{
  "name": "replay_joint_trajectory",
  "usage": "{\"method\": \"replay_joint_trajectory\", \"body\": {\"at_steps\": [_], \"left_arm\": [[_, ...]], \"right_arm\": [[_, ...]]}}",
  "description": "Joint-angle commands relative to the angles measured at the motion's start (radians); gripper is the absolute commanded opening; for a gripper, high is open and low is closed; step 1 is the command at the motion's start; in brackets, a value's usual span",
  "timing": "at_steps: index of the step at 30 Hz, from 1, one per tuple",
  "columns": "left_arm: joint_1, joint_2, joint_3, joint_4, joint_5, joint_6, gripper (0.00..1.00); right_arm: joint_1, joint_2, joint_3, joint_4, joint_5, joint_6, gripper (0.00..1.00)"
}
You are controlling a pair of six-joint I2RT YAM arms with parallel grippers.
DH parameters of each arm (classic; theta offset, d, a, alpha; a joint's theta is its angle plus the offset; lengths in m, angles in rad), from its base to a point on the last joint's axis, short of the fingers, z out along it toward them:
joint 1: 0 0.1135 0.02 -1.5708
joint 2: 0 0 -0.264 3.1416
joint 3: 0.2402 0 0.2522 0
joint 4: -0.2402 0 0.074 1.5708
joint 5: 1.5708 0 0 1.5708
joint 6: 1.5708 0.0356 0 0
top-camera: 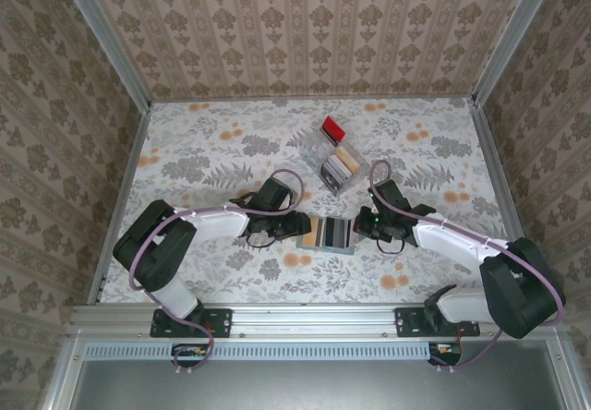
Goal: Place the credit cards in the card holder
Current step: Flip over the card slot in the card holder.
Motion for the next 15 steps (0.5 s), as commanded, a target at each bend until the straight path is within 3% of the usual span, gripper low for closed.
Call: {"method": "replay_joint_trajectory", "body": {"at_steps": [1,15], "left_arm": [[-0.01,0.013,0.012,-0.001,0.005,0.015,0.46],[-0.011,0.01,0.015,0.0,0.002,0.014,0.42]], "right_arm": [[0.007,0.014,-0.012,0.02,-0.032,0.025,0.02],[0.013,-0.1,0.049,-0.002,-0.084,0.042,0.02]]}}
